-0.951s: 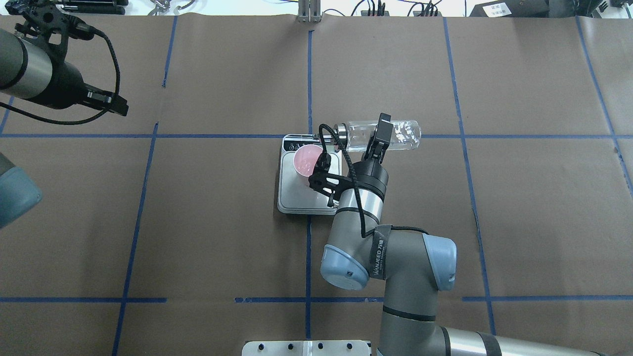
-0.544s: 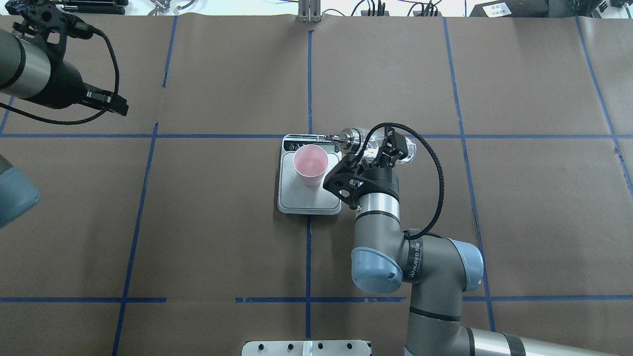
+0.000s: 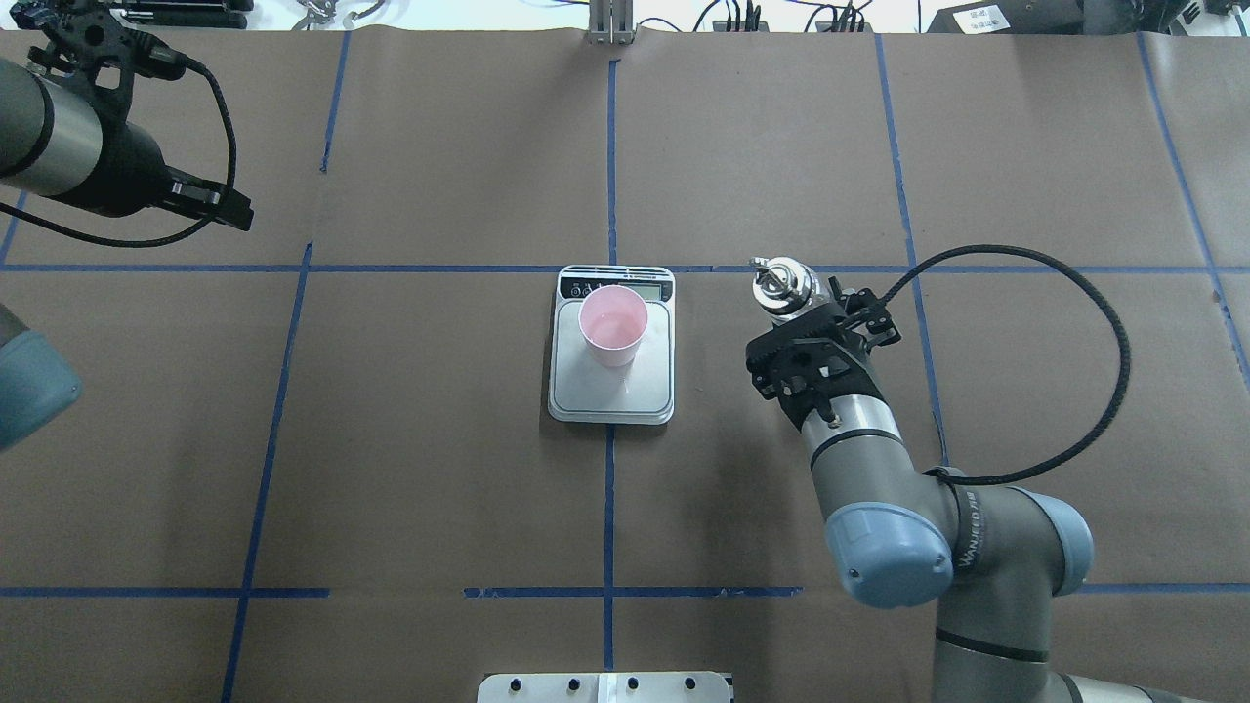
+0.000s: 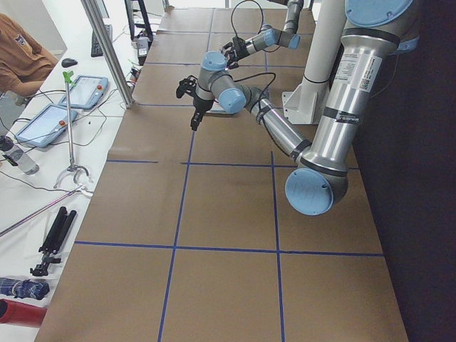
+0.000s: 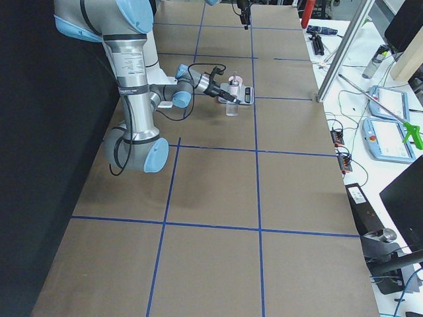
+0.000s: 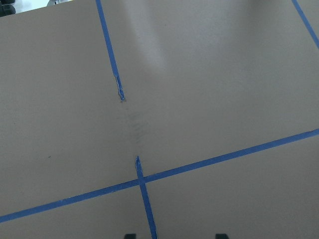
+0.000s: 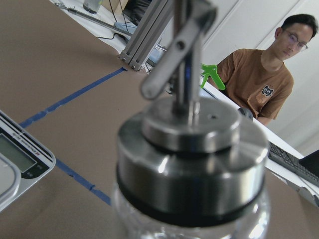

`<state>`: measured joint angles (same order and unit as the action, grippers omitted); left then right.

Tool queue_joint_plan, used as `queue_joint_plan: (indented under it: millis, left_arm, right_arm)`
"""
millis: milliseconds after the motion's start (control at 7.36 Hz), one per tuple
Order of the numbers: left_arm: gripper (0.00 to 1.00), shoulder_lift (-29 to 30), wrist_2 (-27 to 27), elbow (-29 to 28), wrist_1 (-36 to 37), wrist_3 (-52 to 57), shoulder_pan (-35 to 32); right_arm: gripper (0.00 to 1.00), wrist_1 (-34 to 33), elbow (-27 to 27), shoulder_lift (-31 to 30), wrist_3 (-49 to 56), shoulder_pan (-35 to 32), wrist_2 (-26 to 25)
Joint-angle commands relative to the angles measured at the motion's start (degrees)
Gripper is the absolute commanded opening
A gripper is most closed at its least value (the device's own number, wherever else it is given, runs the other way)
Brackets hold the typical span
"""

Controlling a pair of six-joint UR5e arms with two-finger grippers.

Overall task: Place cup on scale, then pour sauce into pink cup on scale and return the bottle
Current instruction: 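Carry the bottle with the right gripper back to its spot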

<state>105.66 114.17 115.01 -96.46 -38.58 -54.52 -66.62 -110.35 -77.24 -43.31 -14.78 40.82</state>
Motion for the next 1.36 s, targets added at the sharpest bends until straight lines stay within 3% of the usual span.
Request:
queue_joint_plan:
  millis: [0, 136, 272, 679, 1223]
  left_arm:
    - [0.62, 0.1, 0.0, -0.1, 0.1, 0.0, 0.0]
    - [0.62, 0.1, 0.0, -0.1, 0.1, 0.0, 0.0]
    - [0.62, 0.1, 0.0, 0.1, 0.1, -0.1, 0.0]
    - [0.62, 0.2, 0.0, 0.3, 0.1, -1.7, 0.1]
    - [0.62, 0.2, 0.0, 1.4, 0.2, -2.1, 0.1]
  right_arm:
    - [0.0, 15.7, -1.3, -8.2, -5.0, 0.0, 3.0]
    - [0.0, 22.7, -1.3, -12.5, -5.1, -0.1, 3.0]
    - [0.0, 24.8, -1.1, -14.2, -5.3, -0.5, 3.0]
    - [0.0, 28.9, 1.8, -15.1, -9.5, -0.6, 2.5]
    - [0.0, 29.3, 3.6, -17.7, -20.3, -0.8, 5.1]
